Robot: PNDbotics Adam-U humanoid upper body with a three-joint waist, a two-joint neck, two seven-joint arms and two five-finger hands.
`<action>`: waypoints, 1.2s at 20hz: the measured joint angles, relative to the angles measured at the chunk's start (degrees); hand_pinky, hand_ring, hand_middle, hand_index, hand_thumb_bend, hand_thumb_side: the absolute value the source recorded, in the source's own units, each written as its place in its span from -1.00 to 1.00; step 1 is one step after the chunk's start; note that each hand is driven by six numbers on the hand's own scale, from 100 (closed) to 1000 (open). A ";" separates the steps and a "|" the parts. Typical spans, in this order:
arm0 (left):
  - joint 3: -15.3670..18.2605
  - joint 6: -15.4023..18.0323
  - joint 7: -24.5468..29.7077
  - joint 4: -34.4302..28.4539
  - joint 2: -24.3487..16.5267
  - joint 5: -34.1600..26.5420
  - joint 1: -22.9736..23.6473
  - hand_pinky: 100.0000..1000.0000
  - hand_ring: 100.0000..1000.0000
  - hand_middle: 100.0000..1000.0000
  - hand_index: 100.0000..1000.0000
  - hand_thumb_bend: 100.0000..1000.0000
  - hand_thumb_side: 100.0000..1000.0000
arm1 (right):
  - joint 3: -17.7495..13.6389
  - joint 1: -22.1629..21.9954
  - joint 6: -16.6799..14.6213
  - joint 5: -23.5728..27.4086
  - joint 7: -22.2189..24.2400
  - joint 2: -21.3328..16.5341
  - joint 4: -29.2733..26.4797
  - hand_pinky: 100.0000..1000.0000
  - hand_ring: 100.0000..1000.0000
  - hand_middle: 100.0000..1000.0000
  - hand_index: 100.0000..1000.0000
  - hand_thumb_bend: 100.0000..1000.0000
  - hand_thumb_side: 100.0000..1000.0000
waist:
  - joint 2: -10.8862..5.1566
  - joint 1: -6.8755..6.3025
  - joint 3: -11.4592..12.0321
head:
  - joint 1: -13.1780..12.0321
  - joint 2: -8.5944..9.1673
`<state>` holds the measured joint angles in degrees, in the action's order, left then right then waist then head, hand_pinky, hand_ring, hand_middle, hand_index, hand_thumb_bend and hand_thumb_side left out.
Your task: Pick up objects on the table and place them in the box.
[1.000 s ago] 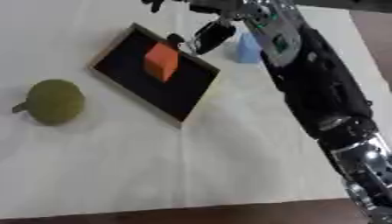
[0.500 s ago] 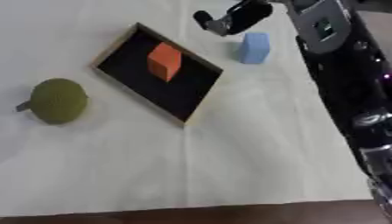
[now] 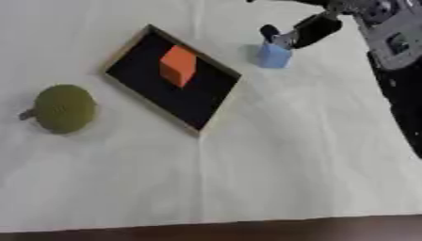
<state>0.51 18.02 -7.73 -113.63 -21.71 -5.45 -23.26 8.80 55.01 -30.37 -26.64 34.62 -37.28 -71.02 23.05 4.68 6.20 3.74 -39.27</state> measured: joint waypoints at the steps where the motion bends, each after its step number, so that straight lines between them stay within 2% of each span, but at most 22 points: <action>1: 0.00 0.00 -0.01 0.00 0.00 0.01 0.00 0.29 0.42 0.47 0.61 -1.00 0.26 | -0.01 -0.40 -0.33 -0.54 -0.34 -0.41 0.35 1.00 1.00 0.62 0.94 -1.00 -0.75 | 0.04 -0.04 -0.02 | -0.12 0.00; 14: 0.00 -0.17 0.03 0.00 0.00 0.01 -0.02 0.29 0.42 0.47 0.61 -1.00 0.27 | -1.29 -0.93 -2.17 -5.12 -2.77 -1.28 6.53 1.00 1.00 0.63 0.95 -1.00 -0.70 | 0.32 -0.19 0.12 | -0.33 0.00; 24: -0.01 -0.37 0.09 0.00 0.00 0.02 -0.03 0.29 0.43 0.48 0.60 -1.00 0.28 | -2.80 0.55 -1.65 -13.01 -7.82 -0.80 10.38 1.00 1.00 0.67 0.98 -0.71 -0.63 | 1.00 -0.18 0.30 | -0.13 0.20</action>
<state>0.50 17.65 -7.63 -113.63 -21.71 -5.43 -23.29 6.01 55.56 -32.02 -39.65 26.80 -38.08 -60.64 24.05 4.50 6.49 3.61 -39.07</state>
